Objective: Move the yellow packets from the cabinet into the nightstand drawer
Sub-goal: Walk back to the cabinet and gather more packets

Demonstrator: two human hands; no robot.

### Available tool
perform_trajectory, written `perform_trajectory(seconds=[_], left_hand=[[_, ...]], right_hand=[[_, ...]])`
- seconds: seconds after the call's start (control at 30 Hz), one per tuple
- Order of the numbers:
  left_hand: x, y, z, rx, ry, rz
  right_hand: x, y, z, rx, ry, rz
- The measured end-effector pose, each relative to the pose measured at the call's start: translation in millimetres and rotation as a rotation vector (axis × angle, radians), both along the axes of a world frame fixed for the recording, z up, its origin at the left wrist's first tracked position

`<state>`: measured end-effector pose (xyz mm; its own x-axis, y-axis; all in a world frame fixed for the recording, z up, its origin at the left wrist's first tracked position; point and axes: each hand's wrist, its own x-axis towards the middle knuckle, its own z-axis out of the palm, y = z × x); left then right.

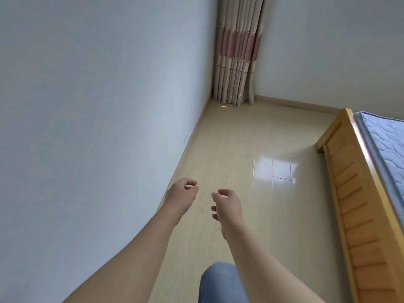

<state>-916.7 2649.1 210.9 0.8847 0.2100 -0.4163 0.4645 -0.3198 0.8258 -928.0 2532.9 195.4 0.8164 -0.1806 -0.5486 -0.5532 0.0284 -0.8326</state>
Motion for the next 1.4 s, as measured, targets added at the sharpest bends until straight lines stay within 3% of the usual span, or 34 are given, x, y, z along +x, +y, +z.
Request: perform_trajectory(seconds=[0.23,0.57,0.9,1.1,1.4], left_hand=[[148.9,-43.2,-2.5,-0.044,-0.023,-0.059],[415.8,-188.9,50.1,-0.095,-0.134,-0.206],[641.8,-309.0,45.8,-0.173,-0.154,-0.336],[803.6,-387.3,57.4,-0.113,-0.186,-0.470],[952.2,-546.3,43.0,-0.070,-0.074,-0.741]], right_hand=[[137.0,-38.5,1.4,0.137,-0.030,-0.136],[386.4,-187.8,44.0,0.050,-0.150,-0.291],[599.1,-299.1,45.9,0.001,-0.190,-0.415],[750.9,-368.8,63.5,0.021,-0.215,-0.489],[875.6,-511.4,43.2,0.059,-0.103,-0.782]])
